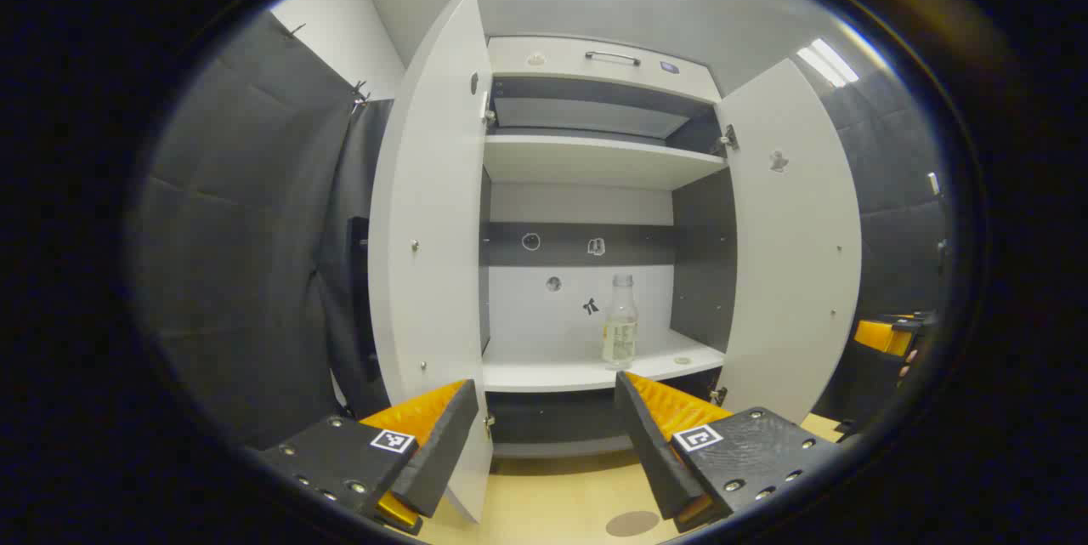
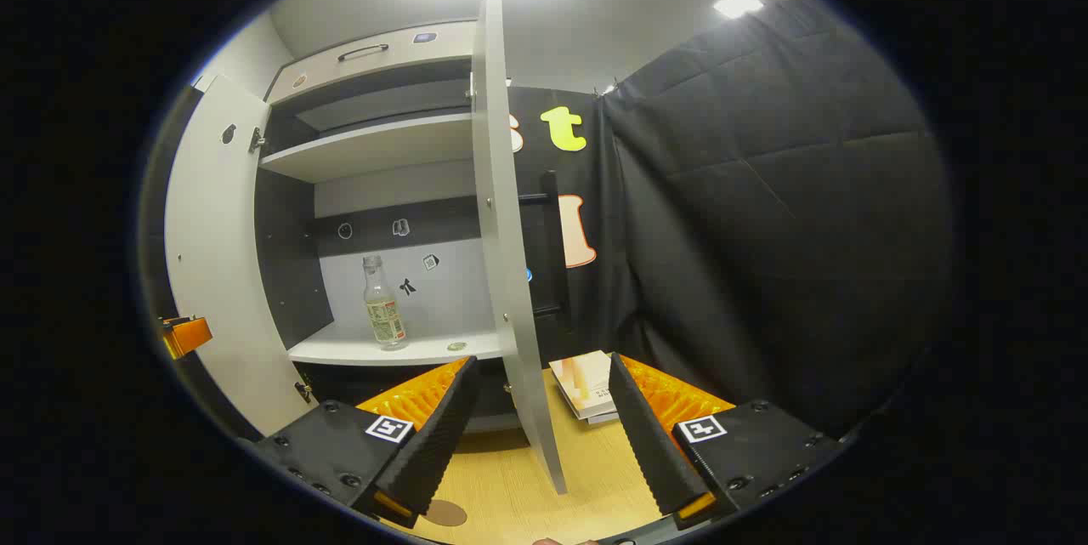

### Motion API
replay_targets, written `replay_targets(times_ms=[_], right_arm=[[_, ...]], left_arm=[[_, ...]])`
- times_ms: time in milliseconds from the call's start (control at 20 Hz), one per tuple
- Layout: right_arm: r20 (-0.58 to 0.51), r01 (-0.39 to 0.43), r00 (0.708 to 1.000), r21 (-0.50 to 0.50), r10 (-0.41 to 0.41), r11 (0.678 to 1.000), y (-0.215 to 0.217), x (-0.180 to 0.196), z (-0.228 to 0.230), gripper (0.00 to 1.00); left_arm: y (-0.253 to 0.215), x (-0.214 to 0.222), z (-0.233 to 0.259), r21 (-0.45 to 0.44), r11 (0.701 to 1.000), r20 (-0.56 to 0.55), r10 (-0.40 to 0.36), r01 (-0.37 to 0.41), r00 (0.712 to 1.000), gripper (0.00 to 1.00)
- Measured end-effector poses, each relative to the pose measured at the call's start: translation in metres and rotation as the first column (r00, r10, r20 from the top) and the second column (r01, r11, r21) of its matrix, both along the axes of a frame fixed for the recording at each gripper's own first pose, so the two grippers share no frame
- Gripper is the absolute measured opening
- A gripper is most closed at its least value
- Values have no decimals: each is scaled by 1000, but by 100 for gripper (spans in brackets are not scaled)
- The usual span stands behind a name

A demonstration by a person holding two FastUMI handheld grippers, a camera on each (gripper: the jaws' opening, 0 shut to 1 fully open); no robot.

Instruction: Grasp the bottle in the cabinet with the left hand and place it on the coaster, then close the right door with the right hand and the left door with the left hand.

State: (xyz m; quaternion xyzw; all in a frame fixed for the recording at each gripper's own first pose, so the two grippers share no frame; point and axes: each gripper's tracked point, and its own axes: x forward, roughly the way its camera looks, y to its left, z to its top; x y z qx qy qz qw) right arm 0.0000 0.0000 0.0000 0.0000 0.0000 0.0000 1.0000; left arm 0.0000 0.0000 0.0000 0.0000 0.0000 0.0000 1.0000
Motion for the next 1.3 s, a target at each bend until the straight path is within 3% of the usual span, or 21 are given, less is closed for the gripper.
replay_targets(times_ms=[450,800,1100,1300], right_arm=[[-11,-21,1000,0,21,1000,11,3,-5,97],[-14,-16,1000,0,16,1000,10,4,-8,99],[-26,20,999,-16,-21,1000,-6,-4,-5,97],[-16,73,997,-16,-73,997,-31,-7,3,97]], left_arm=[[26,-11,-14,-32,998,-16,46,-46,999,94],[23,-12,-10,-25,999,-13,36,-36,999,94],[-2,7,3,-26,999,8,-43,43,999,94],[-40,40,20,-7,990,23,-141,141,990,94]])
